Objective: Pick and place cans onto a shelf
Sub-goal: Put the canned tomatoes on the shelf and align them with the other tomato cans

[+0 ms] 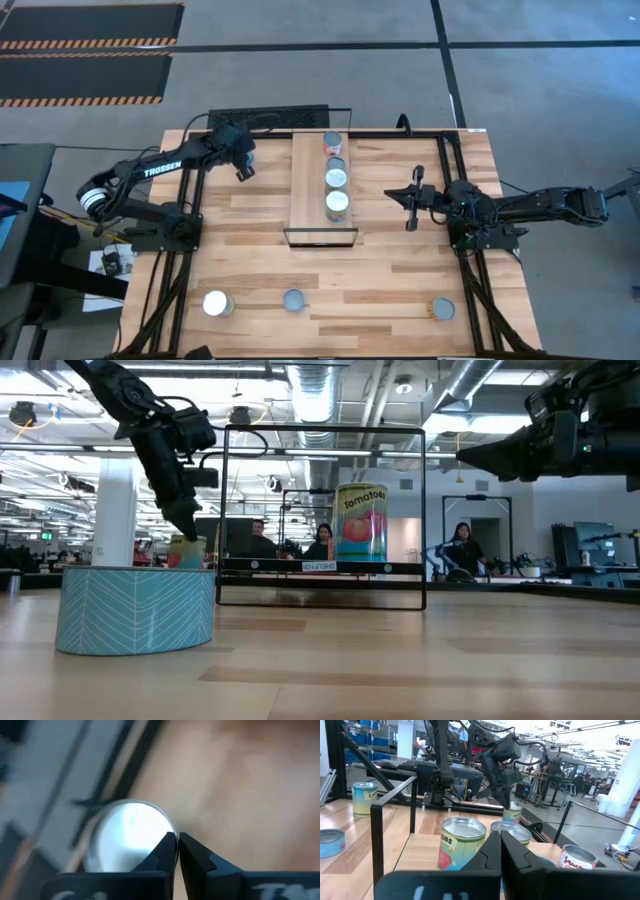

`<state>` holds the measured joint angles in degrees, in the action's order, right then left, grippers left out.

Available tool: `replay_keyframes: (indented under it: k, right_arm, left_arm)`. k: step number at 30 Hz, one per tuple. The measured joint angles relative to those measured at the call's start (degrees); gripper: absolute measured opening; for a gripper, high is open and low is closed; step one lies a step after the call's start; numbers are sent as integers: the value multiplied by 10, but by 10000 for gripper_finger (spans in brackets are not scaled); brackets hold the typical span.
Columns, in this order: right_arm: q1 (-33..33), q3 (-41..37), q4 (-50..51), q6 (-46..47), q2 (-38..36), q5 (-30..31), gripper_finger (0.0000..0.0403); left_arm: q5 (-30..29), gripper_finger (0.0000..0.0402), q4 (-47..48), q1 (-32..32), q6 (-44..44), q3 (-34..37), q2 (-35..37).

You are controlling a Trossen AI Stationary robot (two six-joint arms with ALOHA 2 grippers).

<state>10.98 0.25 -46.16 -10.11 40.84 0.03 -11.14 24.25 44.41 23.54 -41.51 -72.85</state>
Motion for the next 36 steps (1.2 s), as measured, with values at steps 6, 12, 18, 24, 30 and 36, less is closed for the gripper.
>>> replay_keyframes:
  k: [6, 12, 18, 24, 30, 36]
  right_arm:
    - [0, 0, -2, 0, 0, 0, 11]
    - [0, 0, -2, 0, 0, 0, 11]
    - [0, 0, -2, -2, 0, 0, 11]
    - [0, 0, -2, -3, 0, 0, 11]
    - [0, 0, -9, -3, 2, 0, 11]
    - [-3, 3, -5, 0, 8, -1, 11]
  left_arm:
    - [73, 0, 96, -55, -8, -62, 37]
    - [69, 0, 126, -173, -30, -131, 43]
    - [55, 0, 116, -268, -58, -166, 43]
    - [23, 0, 76, -352, -84, -167, 32]
    - [-25, 0, 48, -417, -101, -167, -8]
    - [-61, 0, 124, -417, -189, -167, -8]
